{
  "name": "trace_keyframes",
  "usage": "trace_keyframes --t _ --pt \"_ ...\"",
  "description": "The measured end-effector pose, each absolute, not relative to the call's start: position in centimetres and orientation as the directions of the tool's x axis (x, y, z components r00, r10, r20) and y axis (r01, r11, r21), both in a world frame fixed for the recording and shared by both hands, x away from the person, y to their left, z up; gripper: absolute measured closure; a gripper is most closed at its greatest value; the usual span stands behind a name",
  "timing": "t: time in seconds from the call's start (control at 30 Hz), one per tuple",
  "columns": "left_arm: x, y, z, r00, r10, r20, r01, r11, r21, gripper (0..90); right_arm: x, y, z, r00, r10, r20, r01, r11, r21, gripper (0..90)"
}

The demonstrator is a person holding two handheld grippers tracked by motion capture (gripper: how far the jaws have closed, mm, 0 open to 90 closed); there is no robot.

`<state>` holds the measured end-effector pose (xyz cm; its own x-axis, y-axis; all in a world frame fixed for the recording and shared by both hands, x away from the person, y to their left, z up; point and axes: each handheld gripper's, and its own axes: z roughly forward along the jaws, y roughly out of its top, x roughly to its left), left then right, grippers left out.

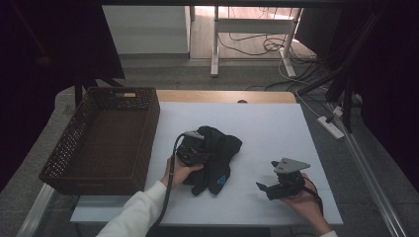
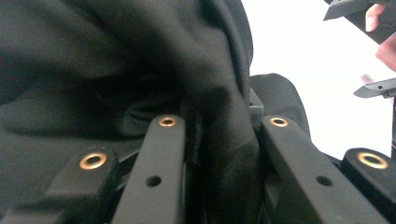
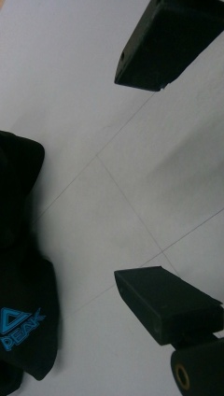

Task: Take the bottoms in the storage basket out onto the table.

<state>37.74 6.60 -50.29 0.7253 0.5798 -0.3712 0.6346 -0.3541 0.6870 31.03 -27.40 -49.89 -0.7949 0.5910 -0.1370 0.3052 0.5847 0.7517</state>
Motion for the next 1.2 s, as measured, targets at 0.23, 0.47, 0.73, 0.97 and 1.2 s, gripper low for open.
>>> trace_keyframes --t 0.23,0.47,0.73,0.97,1.2 --pt "37.7 6.8 -50.3 0.724 0.58 -0.373 0.633 -0.344 0.693 76.6 31.0 -27.4 -49.9 -0.795 0.591 -0.137 0.305 0.584 0.752 6.7" --pt "37.2 6.9 -50.1 0.744 0.568 -0.352 0.605 -0.348 0.716 61.1 31.0 -27.4 -49.9 -0.794 0.592 -0.139 0.306 0.587 0.75 6.7" --pt "36.0 7.4 -49.4 0.774 0.562 -0.292 0.545 -0.357 0.759 36.8 31.0 -27.5 -50.0 -0.793 0.594 -0.139 0.311 0.59 0.745 6.7" --pt "35.2 7.9 -48.3 0.77 0.578 -0.269 0.528 -0.343 0.777 19.9 30.9 -27.5 -49.9 -0.792 0.594 -0.14 0.306 0.586 0.75 6.7" --pt "34.3 8.6 -46.9 0.772 0.581 -0.258 0.507 -0.317 0.802 18.1 30.7 -27.7 -49.7 -0.79 0.597 -0.137 0.304 0.576 0.759 6.7"
